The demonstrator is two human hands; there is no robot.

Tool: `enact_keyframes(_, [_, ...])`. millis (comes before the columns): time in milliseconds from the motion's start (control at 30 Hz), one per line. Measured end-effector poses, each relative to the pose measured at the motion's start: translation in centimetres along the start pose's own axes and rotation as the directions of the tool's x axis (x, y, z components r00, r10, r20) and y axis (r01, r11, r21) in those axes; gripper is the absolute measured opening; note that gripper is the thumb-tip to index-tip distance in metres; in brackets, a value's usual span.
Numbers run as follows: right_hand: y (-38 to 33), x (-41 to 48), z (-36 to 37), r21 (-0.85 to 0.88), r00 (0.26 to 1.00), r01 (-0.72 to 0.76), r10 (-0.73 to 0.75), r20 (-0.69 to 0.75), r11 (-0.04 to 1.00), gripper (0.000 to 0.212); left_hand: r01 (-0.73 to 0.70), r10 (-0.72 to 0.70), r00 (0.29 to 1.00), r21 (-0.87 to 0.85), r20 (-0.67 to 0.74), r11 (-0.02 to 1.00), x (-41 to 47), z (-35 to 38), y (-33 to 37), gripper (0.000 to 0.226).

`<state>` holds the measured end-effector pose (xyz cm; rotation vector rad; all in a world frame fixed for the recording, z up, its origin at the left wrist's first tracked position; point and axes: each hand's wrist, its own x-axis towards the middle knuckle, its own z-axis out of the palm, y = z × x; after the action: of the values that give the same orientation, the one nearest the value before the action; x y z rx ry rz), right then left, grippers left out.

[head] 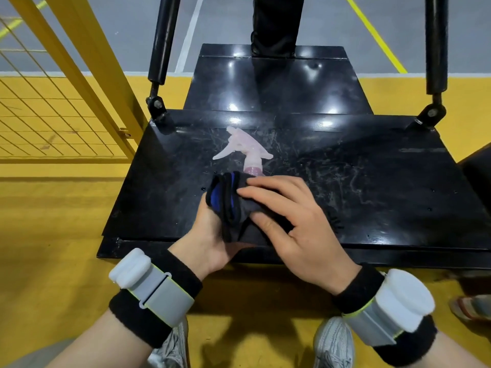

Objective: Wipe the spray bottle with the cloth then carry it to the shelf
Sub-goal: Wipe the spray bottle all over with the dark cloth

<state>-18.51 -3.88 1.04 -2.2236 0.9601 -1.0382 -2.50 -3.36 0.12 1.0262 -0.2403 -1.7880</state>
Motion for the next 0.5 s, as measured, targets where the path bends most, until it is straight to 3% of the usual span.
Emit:
enact_keyframes(100, [1.1,0.8,-0.5,0.135,0.974,-0.176,0.192,-0.118,0.975,0.033,0.007,-0.002,0.999,0.101,-0.045,0.995,0.0,0.8,-0.1,0.046])
enact_keyframes(167, [1.7,1.5,-0.9,0.305,0.934,-0.296,0.342,-0.107,0.905,0.033,0.005,0.001,0.999,0.132,-0.045,0.991,-0.1,1.1,-0.4,0.044])
enact_keyframes(233, [1.8,1.7,-1.0,0.373,0.917,-0.342,0.393,-0.069,0.863,0.035,0.001,0.002,1.000,0.110,-0.028,0.994,-0.3,1.1,-0.3,0.044])
enact_keyframes(400, [0.7,0.9,-0.5,0.207,0.968,-0.199,0.225,-0.111,0.958,0.034,0.003,0.002,0.997,0.055,-0.083,0.999,0.2,1.1,0.4,0.047])
enact_keyframes(500, [0.0,0.3,0.1,0.086,0.991,-0.091,0.099,-0.087,0.992,0.033,0.017,-0.020,0.999,-0.058,-0.049,0.998,0.0,0.4,0.9,0.035])
